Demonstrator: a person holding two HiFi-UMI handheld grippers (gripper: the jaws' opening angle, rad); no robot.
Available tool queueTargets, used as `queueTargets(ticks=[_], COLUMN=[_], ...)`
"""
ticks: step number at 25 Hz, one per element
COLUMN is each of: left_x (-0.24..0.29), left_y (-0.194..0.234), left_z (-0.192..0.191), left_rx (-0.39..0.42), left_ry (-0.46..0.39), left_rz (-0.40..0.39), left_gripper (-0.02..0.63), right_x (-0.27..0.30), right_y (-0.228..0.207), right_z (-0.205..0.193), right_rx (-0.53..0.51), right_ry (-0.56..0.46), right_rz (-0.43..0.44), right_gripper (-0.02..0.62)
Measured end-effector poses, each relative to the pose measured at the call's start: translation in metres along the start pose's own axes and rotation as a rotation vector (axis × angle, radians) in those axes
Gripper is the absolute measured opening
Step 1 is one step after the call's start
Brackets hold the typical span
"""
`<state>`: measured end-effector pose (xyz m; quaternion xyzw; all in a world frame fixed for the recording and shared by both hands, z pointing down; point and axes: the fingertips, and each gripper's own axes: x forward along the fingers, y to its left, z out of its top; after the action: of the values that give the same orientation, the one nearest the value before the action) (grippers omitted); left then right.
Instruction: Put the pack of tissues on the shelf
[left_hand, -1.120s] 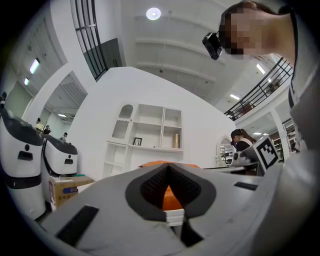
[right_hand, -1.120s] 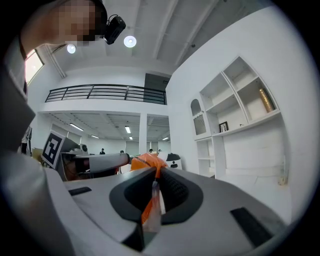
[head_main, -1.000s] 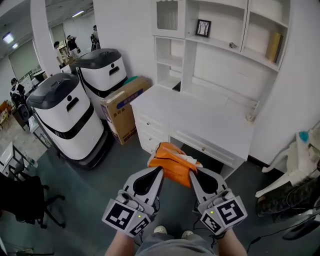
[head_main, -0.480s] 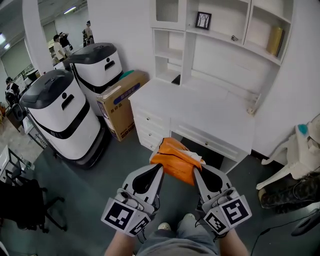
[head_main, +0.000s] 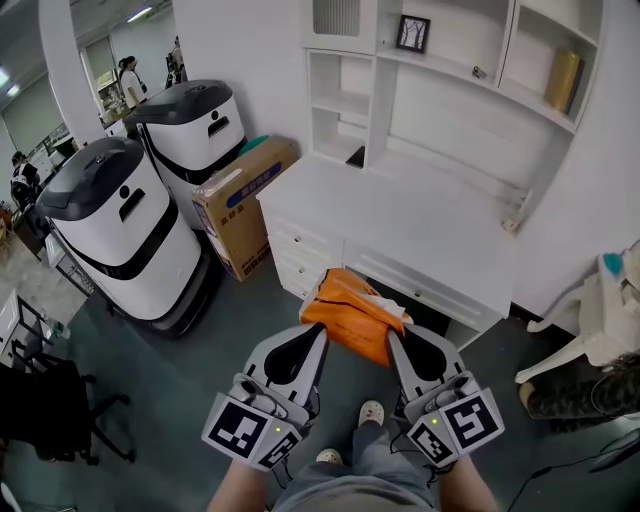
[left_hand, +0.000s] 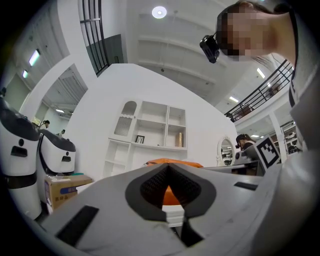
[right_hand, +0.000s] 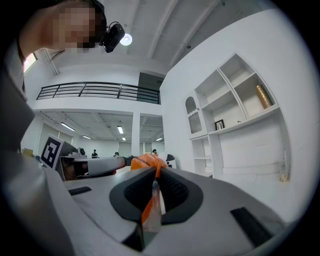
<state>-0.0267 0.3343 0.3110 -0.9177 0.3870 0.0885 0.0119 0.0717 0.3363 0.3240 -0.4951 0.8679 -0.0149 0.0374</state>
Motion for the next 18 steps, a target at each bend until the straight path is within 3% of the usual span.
queueTargets(ticks=[18], left_x=[0.108], left_y=[0.042], left_z=[0.002], left_rx=[0.014], left_ry=[-0.029], left_rz=[0.053], left_gripper=[0.040], right_x=[0.076], right_y=[-0.086], right_z=[0.019], right_rx=[-0.008], right_ry=[-0.024], right_rz=[0.085], right_gripper=[0.026])
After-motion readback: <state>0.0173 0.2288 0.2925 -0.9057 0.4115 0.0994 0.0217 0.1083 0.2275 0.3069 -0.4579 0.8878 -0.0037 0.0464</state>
